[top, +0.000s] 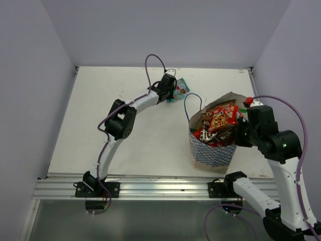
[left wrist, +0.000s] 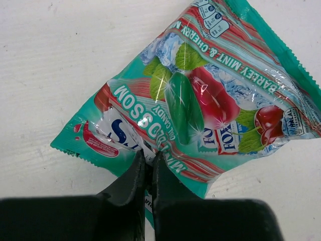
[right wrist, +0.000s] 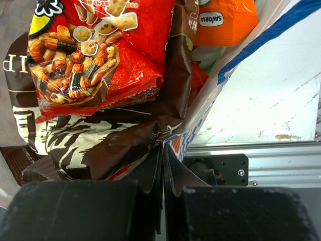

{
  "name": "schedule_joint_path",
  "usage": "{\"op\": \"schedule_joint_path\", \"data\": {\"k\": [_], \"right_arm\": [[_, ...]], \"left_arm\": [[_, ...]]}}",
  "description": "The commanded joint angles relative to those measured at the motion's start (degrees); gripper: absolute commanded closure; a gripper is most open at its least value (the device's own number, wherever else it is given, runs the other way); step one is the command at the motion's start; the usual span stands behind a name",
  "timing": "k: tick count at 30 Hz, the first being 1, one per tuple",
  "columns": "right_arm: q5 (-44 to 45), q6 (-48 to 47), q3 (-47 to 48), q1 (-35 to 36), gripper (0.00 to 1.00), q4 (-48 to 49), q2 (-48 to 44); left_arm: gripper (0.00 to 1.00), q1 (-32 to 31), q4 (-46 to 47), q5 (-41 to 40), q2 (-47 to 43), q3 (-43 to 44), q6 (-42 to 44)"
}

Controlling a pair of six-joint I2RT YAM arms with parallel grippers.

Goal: Place the snacks into the paper bag

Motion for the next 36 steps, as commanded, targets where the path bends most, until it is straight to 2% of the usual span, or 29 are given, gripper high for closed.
{"op": "schedule_joint_path", "data": {"k": [1,6,11,14,17,21,24,30,34,36], "right_arm": [[-1.16,-0.72,2.01,0.15,1.00,1.76,-0.30],[-1.33,-0.28,1.57,0.15,1.00,2.11,-1.53],[-1.60,-0.28,1.57,0.15,1.00,2.37,-2.32],[-1.86,-0.28,1.22,0.15,1.00,2.55,-3.11],[-2.47,-0.28,1.04,0.15,1.00,2.55,-3.90],[-2.74,-0.28,0.78,0.15,1.00,2.37,-4.87],[-3.18,-0.54,0.69,0.15,1.00,2.11,-5.57],[-3.61,-0.98,0.60,0.15,1.00,2.02,-6.28],[-3.97,-1.33,0.34,0.15,1.00,2.11,-6.63],[-4.32,-1.42,0.42,0.15,1.00,2.11,-6.72]], "left_arm": [[1.00,0.42,-4.57,-3.15,-0.11,-0.39,0.91],[1.00,-0.80,-2.81,-4.30,-12.84,-1.10,2.14],[1.00,-3.35,-3.87,-2.10,-24.10,6.72,-0.23],[1.00,-7.74,-3.25,-1.31,-30.43,11.98,0.29],[1.00,-13.19,-1.94,2.02,-32.63,15.77,0.20],[1.00,-20.21,0.35,8.87,-34.75,15.52,-4.26],[1.00,-25.13,-0.35,9.24,-35.01,12.89,-5.86],[1.00,-33.93,-4.83,6.69,-35.45,2.26,-5.51],[1.00,-35.61,-8.95,6.86,-34.14,-5.39,-4.90],[1.00,-35.70,-14.57,7.39,-30.65,-4.36,-4.11]]}}
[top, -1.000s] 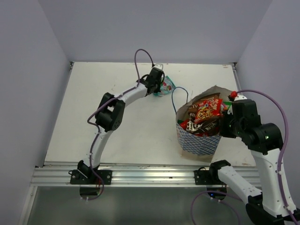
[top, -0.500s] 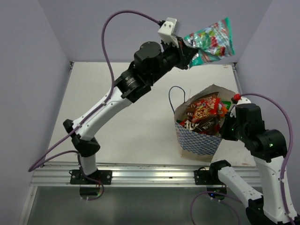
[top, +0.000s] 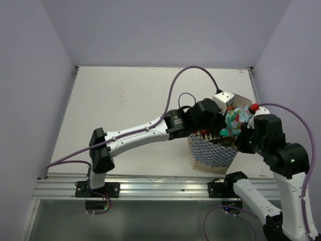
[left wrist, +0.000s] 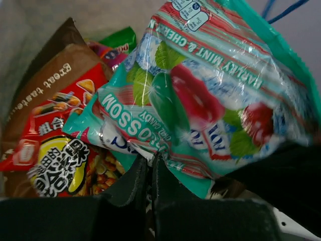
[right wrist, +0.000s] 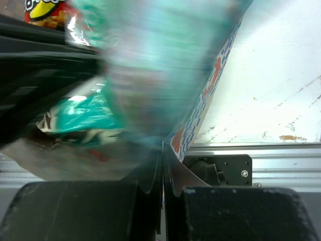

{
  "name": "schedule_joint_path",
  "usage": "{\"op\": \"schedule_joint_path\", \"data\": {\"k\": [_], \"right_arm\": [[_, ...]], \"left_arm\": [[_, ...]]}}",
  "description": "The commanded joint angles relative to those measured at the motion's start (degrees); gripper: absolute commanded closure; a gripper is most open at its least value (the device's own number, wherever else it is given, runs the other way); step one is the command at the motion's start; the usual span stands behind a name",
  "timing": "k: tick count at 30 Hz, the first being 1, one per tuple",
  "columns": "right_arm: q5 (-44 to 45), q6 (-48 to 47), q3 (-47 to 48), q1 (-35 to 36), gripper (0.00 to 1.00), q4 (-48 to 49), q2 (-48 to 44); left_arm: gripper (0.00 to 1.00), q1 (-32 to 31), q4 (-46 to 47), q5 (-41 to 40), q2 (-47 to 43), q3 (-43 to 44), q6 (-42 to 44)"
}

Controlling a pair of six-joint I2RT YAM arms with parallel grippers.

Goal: Place the snacks into the paper bag

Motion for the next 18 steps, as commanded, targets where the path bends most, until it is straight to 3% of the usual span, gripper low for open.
{"op": "schedule_joint_path", "data": {"k": [1,7,11,13,14,17,18], "right_arm": [[-3.14,-1.57,1.17,0.20,1.00,2.83,-0.82],[-3.14,-1.75,1.69,0.20,1.00,2.22,-1.17],[-2.96,-1.58,1.61,0.20,1.00,1.95,-1.87],[-2.96,-1.66,1.43,0.20,1.00,1.95,-1.87],[-2.88,-1.66,1.34,0.20,1.00,1.95,-1.96],[-3.05,-1.66,1.26,0.20,1.00,2.13,-1.87],[-3.05,-1.66,1.26,0.20,1.00,2.30,-1.87]], "left_arm": [[1.00,-0.53,-9.66,0.38,3.64,2.28,0.79],[1.00,-1.94,-23.02,-5.67,8.14,6.61,3.96],[1.00,-2.82,-24.37,-10.60,5.87,5.65,4.31],[0.99,-3.43,-19.48,-12.80,3.23,3.90,4.66],[0.93,-3.61,-17.27,-13.33,0.43,3.63,5.01],[0.42,-4.22,-10.66,-16.84,-3.44,6.34,6.24],[0.19,-4.66,-9.78,-19.55,-3.90,10.27,6.68]]}}
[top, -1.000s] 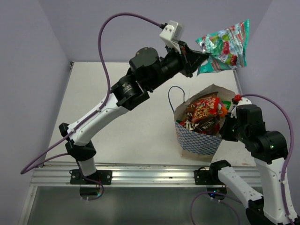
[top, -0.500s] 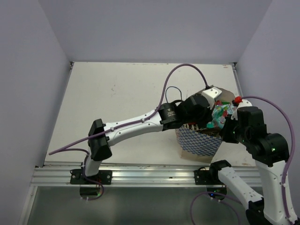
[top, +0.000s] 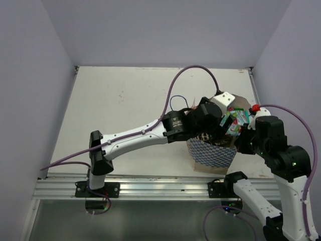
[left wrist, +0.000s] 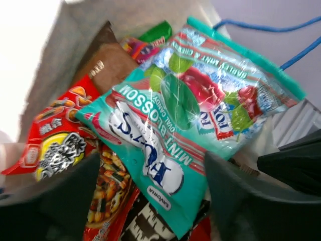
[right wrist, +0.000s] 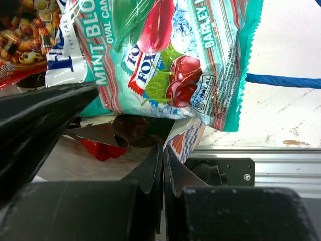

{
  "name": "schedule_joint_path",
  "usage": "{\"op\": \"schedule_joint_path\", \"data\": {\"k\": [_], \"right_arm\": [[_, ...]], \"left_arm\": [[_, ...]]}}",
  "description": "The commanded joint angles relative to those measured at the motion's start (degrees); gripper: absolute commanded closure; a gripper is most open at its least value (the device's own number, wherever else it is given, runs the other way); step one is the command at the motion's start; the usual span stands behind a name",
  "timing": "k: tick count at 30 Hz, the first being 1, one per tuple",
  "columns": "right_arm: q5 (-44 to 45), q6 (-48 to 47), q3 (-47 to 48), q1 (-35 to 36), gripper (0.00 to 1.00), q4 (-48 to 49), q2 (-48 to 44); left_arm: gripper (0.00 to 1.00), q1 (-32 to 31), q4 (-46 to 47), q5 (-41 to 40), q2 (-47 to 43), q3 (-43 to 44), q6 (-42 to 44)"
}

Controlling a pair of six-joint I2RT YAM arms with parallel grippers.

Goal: Place the snacks into the paper bag

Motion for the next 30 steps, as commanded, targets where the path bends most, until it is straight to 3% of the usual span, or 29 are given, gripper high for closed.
{"op": "schedule_joint_path", "data": {"k": [1,3,5,8,11,16,23,30], "right_arm": [[-1.67,-1.07,1.26,0.15,1.00,2.22,-0.47],[-1.50,-1.07,1.34,0.15,1.00,2.30,-0.38],[-1.41,-0.99,1.34,0.15,1.00,2.39,-0.29],[-1.50,-0.98,1.17,0.15,1.00,2.74,-0.29],[-1.85,-0.90,0.99,0.15,1.00,2.83,-0.29],[-2.03,-0.98,0.73,0.15,1.00,3.10,-0.29],[-2.11,-0.90,0.90,0.15,1.00,3.18,-0.29],[-1.24,-0.72,1.08,0.16,1.00,2.22,-0.91]], "left_arm": [[0.04,-1.34,3.14,-8.25,-6.39,7.50,2.38],[0.00,-1.69,2.19,-13.50,-7.09,12.59,2.29],[0.00,-1.78,2.70,-16.77,-10.41,11.66,2.55],[0.00,-1.61,3.24,-24.67,-16.12,3.06,2.38],[0.00,0.14,-3.17,-31.72,-19.21,-3.01,-4.28],[0.00,4.54,-3.10,-23.83,-21.77,-10.84,-8.78],[0.00,4.63,-0.46,-16.35,-21.07,-14.00,-9.75],[0.00,4.72,-3.44,-12.57,-18.96,-16.91,-14.75]]}}
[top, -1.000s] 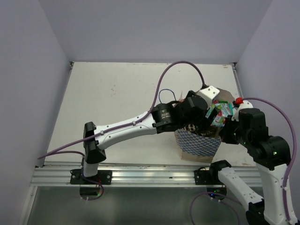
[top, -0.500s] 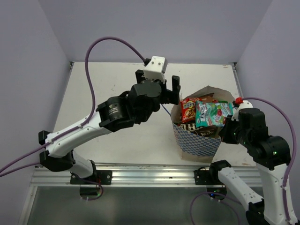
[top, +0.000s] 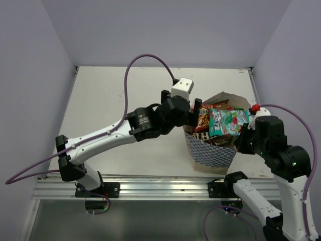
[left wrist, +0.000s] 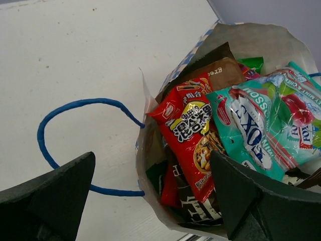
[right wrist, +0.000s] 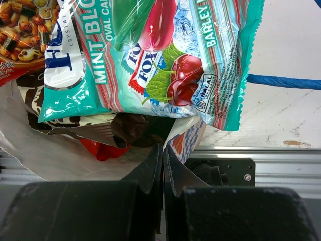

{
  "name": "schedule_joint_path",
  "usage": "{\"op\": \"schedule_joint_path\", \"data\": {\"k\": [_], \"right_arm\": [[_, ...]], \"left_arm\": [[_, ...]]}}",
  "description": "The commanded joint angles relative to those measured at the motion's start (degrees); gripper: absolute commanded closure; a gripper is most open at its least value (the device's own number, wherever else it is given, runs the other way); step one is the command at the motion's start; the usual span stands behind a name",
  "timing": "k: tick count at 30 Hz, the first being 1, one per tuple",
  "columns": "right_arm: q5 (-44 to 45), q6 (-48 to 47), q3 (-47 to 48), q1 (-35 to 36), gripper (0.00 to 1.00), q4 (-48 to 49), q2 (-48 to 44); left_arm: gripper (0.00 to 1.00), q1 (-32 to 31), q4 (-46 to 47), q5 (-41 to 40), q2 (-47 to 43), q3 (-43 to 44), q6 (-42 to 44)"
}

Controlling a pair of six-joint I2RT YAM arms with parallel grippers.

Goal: Place the snacks into the paper bag

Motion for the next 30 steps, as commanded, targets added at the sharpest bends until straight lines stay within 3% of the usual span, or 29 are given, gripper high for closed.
{"op": "schedule_joint_path", "data": {"k": [1,13,16,21,25,28,29,30], "right_arm": [[-1.00,-0.72,1.08,0.15,1.00,2.13,-0.95],[-1.17,-0.90,0.20,0.15,1.00,2.22,-1.30],[-1.17,-0.81,0.02,0.07,1.00,2.22,-1.48],[-0.82,-1.16,0.11,0.15,1.00,1.87,-1.48],[-0.64,-1.25,0.02,0.15,1.00,1.78,-1.48],[-0.56,-1.42,0.11,0.15,1.00,1.86,-1.31],[-0.64,-1.34,0.03,0.15,1.00,2.04,-1.22],[-0.64,-1.51,0.02,0.15,1.00,2.13,-1.04]], "left_arm": [[0.00,0.07,-0.91,2.69,0.69,-1.46,-4.22],[0.05,0.59,0.06,5.68,4.55,-3.48,-3.70],[0.16,0.77,-0.29,5.85,6.92,-2.70,-3.08],[0.52,1.03,0.14,4.72,7.98,-2.17,-2.73],[0.55,1.12,-0.21,3.31,7.11,-1.64,-2.73],[0.67,1.21,0.23,2.78,6.58,-2.34,-2.65],[0.83,1.38,0.49,2.95,6.66,-2.60,-2.47],[0.90,1.65,0.24,3.48,6.84,-2.78,-2.64]]}}
